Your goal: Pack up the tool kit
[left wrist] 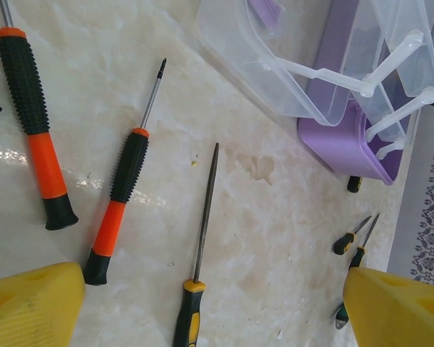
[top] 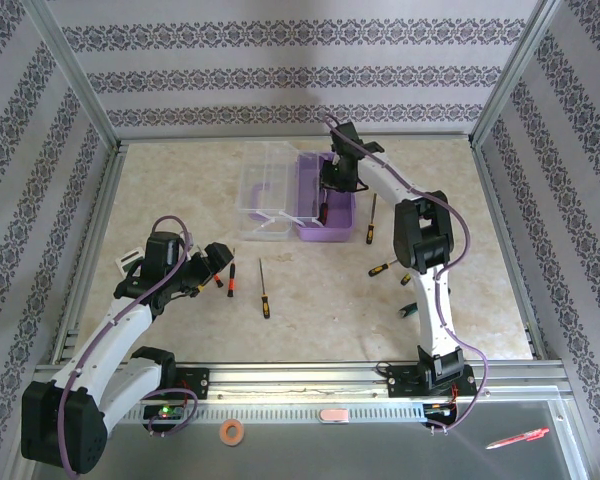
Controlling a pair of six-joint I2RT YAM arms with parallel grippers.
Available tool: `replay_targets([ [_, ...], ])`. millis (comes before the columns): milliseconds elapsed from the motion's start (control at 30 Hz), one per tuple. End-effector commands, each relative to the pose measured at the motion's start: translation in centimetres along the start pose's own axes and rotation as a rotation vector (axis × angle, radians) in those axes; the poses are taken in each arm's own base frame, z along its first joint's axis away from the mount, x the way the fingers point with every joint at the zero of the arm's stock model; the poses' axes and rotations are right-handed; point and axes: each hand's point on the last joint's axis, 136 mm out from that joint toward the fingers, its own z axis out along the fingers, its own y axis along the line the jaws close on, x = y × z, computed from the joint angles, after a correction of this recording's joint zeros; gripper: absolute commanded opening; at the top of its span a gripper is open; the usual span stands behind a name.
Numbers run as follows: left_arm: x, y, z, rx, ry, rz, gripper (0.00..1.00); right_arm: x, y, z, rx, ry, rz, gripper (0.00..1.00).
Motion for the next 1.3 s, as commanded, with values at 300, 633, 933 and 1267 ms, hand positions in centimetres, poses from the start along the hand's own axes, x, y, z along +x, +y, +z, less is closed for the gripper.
replay_targets([
  [300,-2.1,-2.4,-0.8,0.029,-0.046,0.042,0.94,0.3,-0.3,-13.8,0.032,-0.266,-0.071,0.26],
  [633,-1.0,-0.9,2.1,0.057,0.015,-0.019,0.92,16.9,-15.4,-17.5,0.301,-0.281,0.139,0.49],
  [933,0.3,-7.3,3.0,0.154,0.018,0.101,0.88,23.8,-23.4,-19.9,0.326,-0.314,0.453,0.59],
  [1267,6.3,-8.4,5.6,0.15,0.16,0.21,0.87,26.3,-25.5,-17.4,0.401,-0.166,0.561,0.56],
])
